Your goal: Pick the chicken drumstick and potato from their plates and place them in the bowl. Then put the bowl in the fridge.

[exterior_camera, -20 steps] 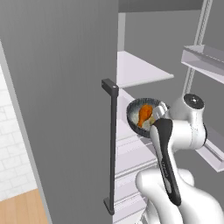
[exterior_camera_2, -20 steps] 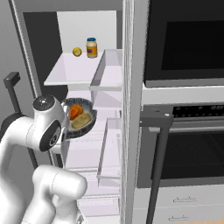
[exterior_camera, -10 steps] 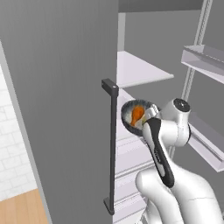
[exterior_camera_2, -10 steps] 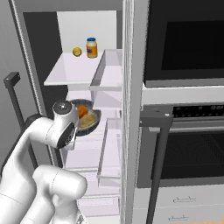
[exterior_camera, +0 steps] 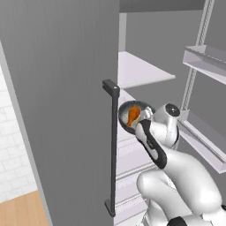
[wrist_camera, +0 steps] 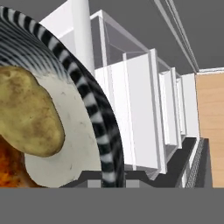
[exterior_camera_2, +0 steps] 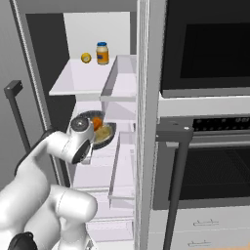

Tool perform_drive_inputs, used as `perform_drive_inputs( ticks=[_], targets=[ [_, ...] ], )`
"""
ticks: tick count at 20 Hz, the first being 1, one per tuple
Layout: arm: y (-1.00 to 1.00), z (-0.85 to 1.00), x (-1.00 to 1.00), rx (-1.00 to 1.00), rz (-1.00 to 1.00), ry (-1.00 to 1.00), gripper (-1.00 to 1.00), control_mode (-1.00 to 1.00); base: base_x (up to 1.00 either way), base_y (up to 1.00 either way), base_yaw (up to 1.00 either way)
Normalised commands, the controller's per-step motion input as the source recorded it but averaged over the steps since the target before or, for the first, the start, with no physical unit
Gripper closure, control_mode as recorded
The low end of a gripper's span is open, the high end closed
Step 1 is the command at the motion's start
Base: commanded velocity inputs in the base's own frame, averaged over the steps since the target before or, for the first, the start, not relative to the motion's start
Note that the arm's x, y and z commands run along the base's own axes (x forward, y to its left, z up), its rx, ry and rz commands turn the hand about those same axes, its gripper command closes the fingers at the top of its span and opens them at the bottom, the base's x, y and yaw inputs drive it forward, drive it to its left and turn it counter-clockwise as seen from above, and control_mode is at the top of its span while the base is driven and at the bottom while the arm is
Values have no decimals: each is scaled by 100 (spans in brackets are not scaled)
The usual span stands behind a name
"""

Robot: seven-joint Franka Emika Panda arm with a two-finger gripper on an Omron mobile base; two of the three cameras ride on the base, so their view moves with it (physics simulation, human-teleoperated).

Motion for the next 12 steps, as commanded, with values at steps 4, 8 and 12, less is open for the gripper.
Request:
perform_drive_inputs(
  ticks=[4,8,12],
  targets=[
    [0,-2,35,0,5,0,100,-100,0,0,0],
    [0,-12,30,0,1,3,100,-100,0,0,0],
    [7,-25,26,0,0,8,100,-100,0,0,0]
  ],
)
